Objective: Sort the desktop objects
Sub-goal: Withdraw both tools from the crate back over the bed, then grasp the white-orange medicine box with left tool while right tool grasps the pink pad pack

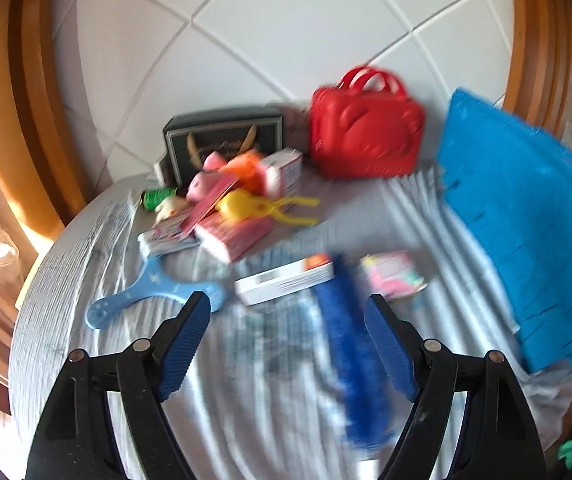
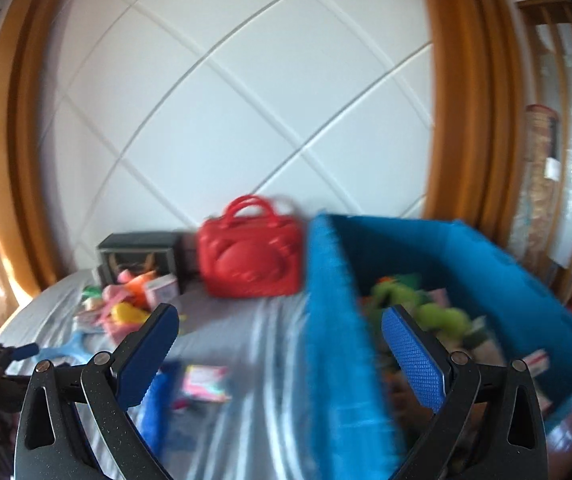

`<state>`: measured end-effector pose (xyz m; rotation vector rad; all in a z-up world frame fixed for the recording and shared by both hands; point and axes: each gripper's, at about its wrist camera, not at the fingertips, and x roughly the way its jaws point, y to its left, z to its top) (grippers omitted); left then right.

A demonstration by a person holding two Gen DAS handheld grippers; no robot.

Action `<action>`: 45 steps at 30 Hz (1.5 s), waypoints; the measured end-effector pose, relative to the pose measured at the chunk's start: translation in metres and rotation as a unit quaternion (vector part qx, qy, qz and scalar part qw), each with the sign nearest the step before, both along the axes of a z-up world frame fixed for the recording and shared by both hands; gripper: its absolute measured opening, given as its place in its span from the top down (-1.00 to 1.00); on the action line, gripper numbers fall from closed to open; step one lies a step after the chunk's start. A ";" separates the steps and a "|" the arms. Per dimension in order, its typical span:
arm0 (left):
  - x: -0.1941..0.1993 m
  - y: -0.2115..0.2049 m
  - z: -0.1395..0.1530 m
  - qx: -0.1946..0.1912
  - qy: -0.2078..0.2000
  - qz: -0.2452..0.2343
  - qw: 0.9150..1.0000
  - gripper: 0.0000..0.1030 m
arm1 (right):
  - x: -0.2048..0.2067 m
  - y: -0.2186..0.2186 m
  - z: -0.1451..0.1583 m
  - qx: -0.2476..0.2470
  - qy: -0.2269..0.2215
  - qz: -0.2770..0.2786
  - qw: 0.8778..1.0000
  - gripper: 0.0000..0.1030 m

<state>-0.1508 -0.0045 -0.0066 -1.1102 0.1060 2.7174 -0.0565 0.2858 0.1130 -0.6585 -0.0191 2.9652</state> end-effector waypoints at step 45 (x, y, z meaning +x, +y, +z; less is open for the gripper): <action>-0.191 0.027 -0.195 -0.047 -0.187 -0.002 0.981 0.38 | -0.240 -0.059 -0.323 -0.075 -0.366 0.002 0.928 -1.00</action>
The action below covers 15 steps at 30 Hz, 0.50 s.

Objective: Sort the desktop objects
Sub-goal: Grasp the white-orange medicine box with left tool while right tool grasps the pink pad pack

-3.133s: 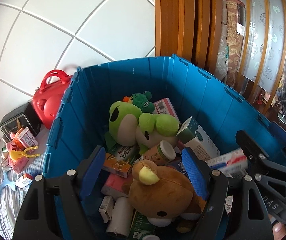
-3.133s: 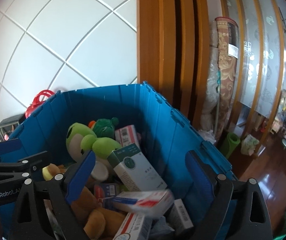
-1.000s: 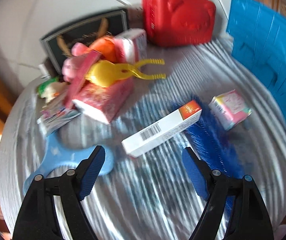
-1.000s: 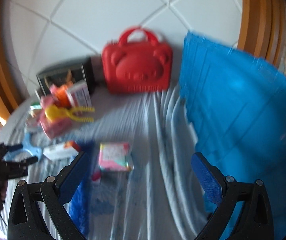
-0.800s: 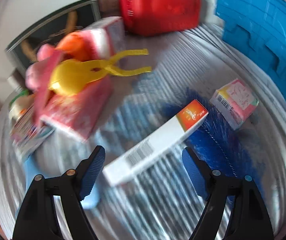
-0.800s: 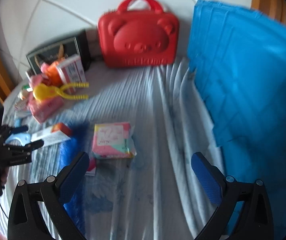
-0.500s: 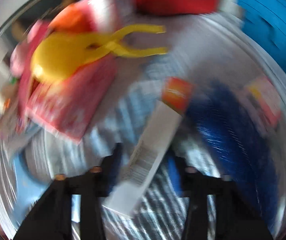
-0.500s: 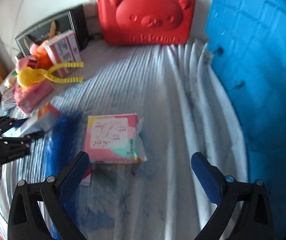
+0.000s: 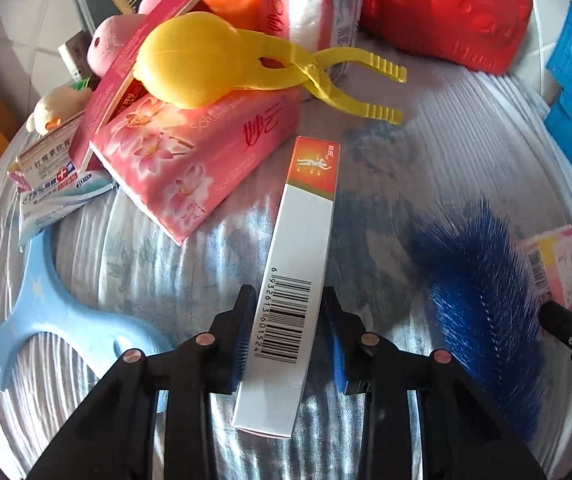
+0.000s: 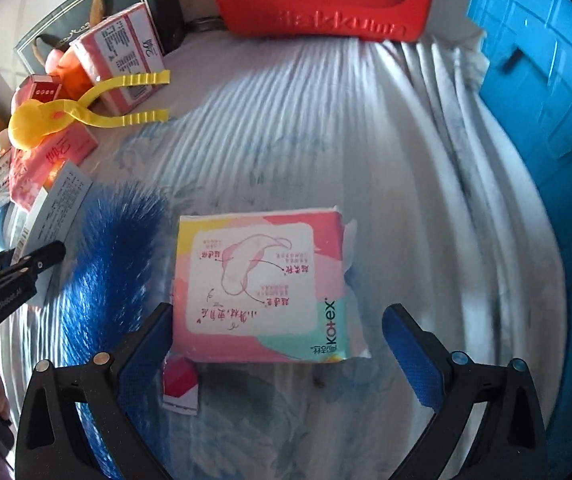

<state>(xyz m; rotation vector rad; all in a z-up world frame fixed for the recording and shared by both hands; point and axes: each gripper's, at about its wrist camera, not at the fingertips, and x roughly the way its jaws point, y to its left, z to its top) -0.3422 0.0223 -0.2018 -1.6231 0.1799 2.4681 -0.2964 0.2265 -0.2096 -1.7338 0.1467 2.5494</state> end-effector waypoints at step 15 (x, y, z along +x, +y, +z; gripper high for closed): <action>0.108 -0.005 0.101 0.039 0.083 0.013 0.996 0.54 | 0.065 -0.011 0.112 0.003 0.123 0.023 0.992 -0.46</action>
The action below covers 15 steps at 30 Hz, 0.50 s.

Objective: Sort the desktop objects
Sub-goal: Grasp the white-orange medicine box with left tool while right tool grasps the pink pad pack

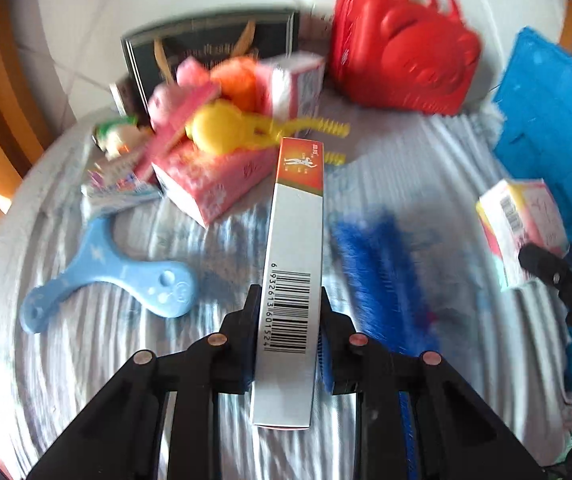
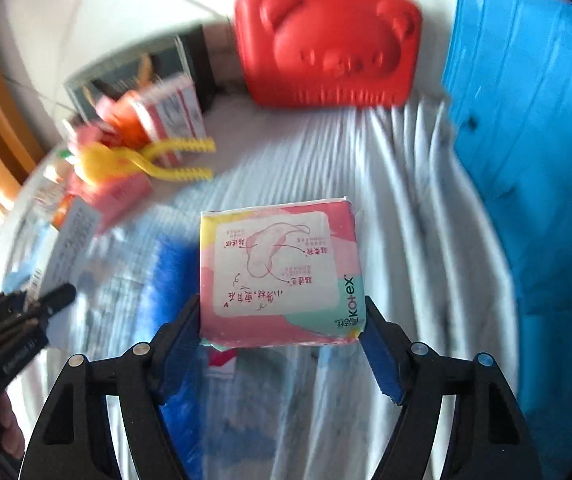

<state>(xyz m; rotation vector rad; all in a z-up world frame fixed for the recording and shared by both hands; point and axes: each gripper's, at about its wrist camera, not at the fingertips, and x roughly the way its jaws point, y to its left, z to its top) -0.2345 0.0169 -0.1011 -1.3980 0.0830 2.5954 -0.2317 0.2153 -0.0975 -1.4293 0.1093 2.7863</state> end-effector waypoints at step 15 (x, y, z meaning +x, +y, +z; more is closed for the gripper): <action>0.107 0.061 0.149 0.052 0.156 -0.055 0.985 0.54 | 0.164 0.040 0.166 0.037 0.239 -0.020 0.970 -0.46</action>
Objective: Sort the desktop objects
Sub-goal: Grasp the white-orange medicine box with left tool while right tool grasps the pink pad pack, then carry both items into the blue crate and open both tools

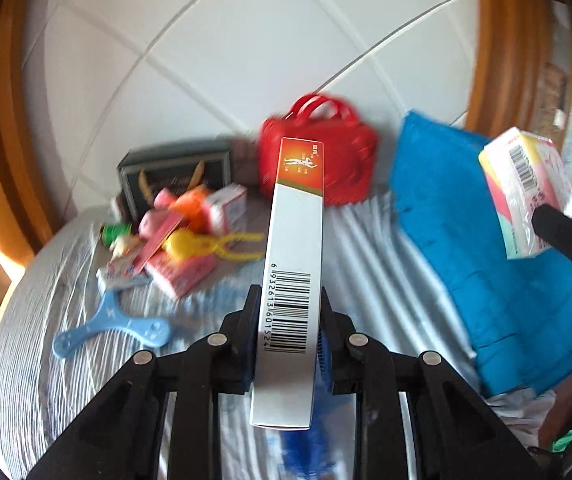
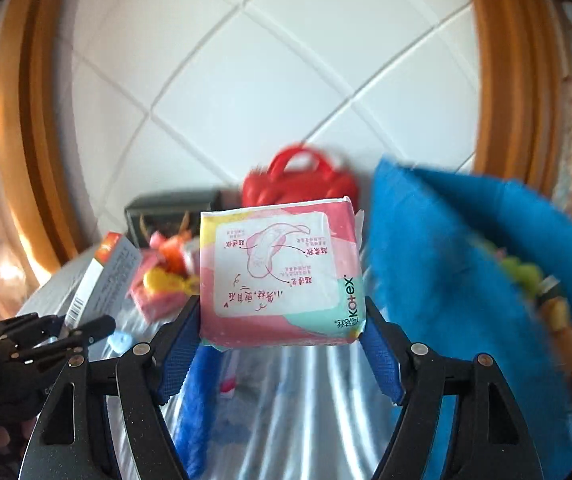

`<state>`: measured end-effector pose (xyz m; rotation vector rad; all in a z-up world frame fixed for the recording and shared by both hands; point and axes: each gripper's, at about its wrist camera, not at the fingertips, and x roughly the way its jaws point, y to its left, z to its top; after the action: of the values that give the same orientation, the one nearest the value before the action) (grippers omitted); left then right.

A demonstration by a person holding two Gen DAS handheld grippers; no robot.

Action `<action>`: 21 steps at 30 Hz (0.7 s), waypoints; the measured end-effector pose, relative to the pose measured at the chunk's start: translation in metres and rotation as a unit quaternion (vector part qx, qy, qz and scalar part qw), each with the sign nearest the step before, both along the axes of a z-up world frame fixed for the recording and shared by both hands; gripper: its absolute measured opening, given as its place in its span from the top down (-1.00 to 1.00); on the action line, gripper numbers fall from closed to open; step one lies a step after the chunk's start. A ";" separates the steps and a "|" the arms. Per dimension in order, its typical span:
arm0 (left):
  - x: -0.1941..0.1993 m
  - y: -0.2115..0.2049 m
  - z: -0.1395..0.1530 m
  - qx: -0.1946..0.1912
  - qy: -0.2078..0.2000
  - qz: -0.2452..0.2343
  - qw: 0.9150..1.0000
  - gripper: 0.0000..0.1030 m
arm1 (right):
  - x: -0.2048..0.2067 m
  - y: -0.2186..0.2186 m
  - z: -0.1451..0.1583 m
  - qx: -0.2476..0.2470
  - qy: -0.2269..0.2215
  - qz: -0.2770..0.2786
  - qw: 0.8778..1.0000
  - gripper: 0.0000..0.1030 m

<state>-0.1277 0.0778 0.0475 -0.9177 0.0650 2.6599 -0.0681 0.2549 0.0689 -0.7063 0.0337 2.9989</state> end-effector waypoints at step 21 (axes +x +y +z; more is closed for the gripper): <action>0.078 0.283 0.085 0.010 0.068 -0.131 0.989 0.54 | 0.097 0.263 0.034 0.006 0.051 -0.152 0.987 -0.46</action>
<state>-0.0499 0.3611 0.1329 -0.6683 0.1768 2.4692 0.0289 0.5181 0.1030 -0.4934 0.1162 2.7365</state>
